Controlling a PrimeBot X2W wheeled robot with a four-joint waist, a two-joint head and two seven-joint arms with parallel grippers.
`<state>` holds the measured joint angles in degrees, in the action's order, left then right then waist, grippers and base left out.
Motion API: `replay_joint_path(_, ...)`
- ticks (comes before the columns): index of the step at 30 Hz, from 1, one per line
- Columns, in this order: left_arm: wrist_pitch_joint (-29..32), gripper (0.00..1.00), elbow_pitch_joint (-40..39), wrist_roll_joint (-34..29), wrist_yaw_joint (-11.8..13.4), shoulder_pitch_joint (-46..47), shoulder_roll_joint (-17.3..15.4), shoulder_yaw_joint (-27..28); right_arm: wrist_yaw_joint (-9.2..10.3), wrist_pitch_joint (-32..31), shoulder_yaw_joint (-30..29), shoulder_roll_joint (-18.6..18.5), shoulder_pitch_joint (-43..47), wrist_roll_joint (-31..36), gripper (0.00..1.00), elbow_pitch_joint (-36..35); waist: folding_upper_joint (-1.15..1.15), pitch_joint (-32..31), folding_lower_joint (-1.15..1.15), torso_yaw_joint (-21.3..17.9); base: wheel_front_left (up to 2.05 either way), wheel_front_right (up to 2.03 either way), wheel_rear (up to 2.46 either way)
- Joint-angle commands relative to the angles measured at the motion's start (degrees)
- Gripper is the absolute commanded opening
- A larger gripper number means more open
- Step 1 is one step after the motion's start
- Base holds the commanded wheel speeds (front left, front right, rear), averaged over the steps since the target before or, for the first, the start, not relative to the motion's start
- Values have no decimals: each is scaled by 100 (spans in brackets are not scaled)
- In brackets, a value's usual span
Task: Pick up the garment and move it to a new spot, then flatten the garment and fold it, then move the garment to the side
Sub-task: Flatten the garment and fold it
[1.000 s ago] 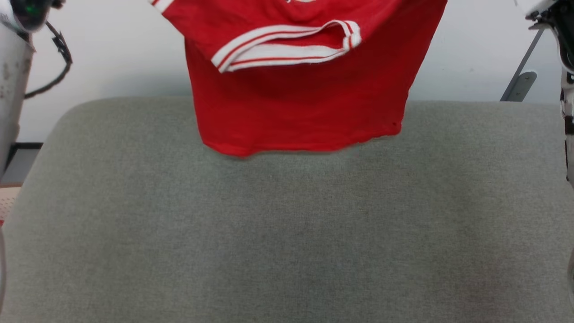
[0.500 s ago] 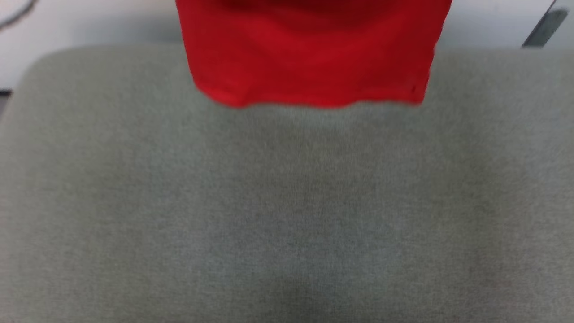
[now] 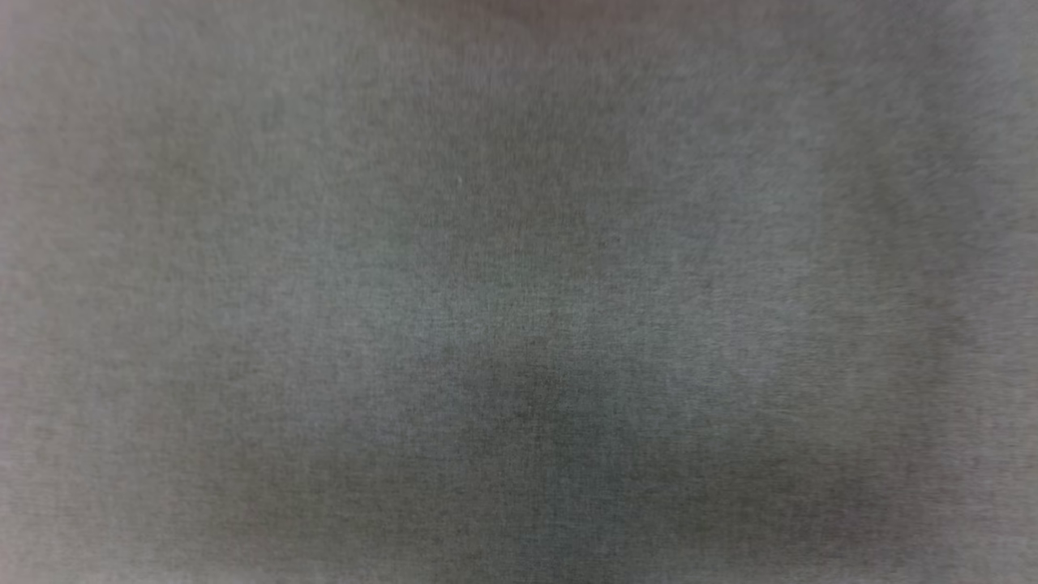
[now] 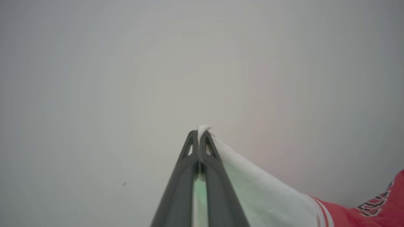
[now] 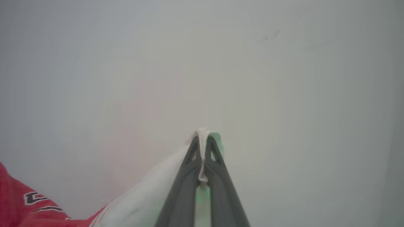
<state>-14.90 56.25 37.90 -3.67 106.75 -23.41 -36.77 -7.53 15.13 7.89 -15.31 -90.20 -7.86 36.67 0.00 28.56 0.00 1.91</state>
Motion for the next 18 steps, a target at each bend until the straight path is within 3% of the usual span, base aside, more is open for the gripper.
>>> replay_joint_path(1, -23, 0, 2, -13, 11, -111, 26, 33, 8, -4, 26, 56, 271, 71, 0, 10, 0, 377, 0, 98, 0, 0, 0)
replay_joint_path(10, -33, 0, 31, -141, -155, -1079, 175, 292, 8, 1, 190, 11, 894, -98, 0, 521, 0, 225, 0, 168, 0, 0, 0)
replay_joint_path(18, 554, 0, 781, 65, -356, -2102, 402, -113, 8, -417, 1133, 14, 1847, -1112, 0, 1462, 0, -481, 0, 160, 0, 0, 0)
